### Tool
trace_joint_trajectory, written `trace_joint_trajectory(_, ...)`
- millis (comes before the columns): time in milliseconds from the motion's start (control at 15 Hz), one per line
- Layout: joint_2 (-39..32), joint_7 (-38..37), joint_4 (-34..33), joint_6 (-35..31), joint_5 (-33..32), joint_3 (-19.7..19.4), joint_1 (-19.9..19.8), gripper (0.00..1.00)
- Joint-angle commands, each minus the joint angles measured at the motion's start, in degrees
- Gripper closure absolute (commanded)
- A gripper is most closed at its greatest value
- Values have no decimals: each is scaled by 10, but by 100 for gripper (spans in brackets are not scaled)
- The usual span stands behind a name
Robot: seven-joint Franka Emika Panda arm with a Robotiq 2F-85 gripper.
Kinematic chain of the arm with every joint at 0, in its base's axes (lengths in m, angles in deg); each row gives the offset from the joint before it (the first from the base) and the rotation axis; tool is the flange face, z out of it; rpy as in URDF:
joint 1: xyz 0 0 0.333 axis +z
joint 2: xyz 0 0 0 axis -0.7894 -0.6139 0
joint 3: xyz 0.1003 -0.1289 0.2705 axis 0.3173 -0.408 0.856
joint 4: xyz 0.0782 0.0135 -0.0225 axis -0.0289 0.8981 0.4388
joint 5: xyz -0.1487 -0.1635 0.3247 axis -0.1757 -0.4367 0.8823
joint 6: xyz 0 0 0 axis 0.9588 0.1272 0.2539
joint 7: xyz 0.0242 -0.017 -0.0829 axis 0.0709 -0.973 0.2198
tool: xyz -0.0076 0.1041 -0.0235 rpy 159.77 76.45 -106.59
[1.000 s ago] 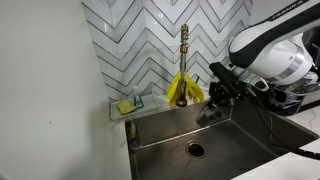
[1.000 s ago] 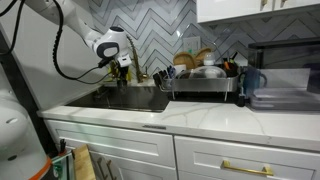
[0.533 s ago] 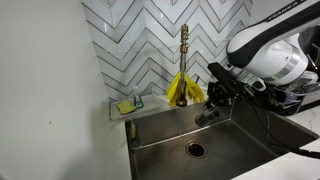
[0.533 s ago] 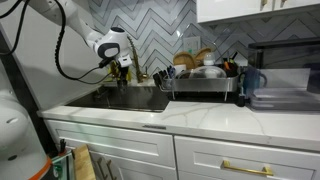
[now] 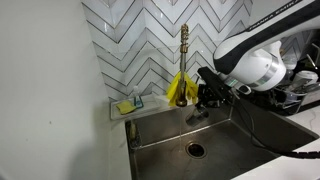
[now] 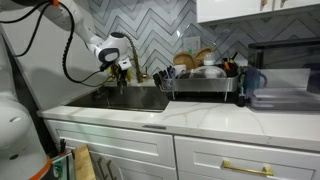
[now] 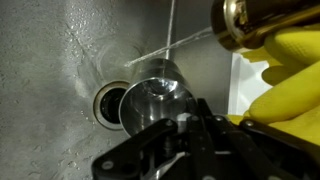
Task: Rinse the cup
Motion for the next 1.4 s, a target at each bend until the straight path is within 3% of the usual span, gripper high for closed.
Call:
trace_joint_trajectory(0, -31, 26, -21, -38, 51, 12, 11, 99)
trace_joint_trajectory(1333, -130, 34, -109, -39, 97, 21, 31, 99)
